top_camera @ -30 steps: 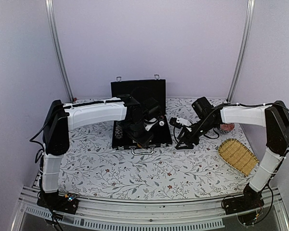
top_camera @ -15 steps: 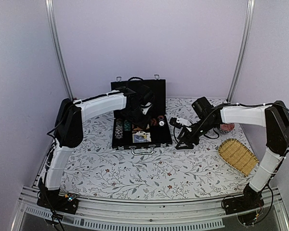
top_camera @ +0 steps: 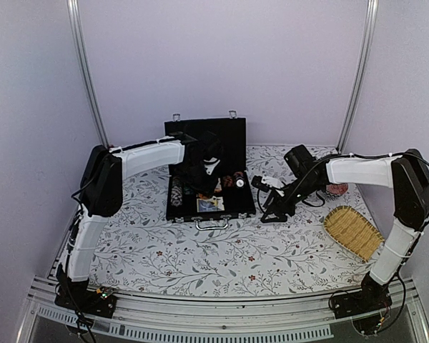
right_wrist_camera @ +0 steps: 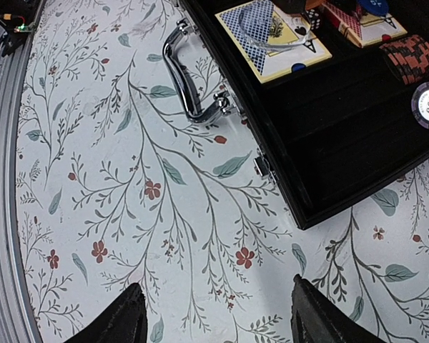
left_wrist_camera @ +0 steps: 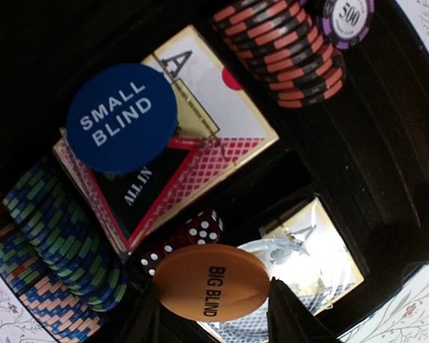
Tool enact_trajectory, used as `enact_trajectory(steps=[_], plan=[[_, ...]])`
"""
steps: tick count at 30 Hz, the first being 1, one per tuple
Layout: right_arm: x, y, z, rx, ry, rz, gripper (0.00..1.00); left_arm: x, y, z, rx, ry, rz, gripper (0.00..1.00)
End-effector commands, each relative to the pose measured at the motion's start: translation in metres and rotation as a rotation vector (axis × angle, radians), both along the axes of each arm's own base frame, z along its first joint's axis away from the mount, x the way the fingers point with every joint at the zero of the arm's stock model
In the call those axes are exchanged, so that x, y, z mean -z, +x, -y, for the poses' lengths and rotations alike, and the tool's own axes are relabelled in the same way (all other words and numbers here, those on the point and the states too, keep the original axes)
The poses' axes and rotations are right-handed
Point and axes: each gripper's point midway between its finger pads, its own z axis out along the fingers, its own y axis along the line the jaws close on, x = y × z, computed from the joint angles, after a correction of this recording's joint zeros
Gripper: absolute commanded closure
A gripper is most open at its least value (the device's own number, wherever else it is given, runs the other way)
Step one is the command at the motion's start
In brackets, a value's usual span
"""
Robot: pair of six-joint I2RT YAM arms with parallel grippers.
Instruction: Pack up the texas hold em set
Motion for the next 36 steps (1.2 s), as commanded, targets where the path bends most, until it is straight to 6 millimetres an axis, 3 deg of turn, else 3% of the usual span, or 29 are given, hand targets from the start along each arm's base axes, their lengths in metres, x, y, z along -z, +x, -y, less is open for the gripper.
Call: enact_trajectory(steps=[1, 8, 23, 36], plan=[[0.002, 0.003, -0.003, -0.013, -0.005, -0.005, 0.30, -0.016, -0.019, 0.008, 0.037, -0.051, -0.037, 0.50], [0.002, 0.002, -0.003, -0.013, -0.005, -0.006, 0.30, -0.003, -0.026, 0.015, 0.057, -0.042, -0.065, 0.50], [0.001, 0.002, -0.003, -0.017, -0.004, -0.006, 0.30, 0.000, -0.037, 0.021, 0.073, -0.016, -0.088, 0.48], [0.001, 0.001, -0.003, -0.018, -0.005, -0.010, 0.30, 0.000, -0.035, 0.021, 0.070, -0.011, -0.079, 0.43]])
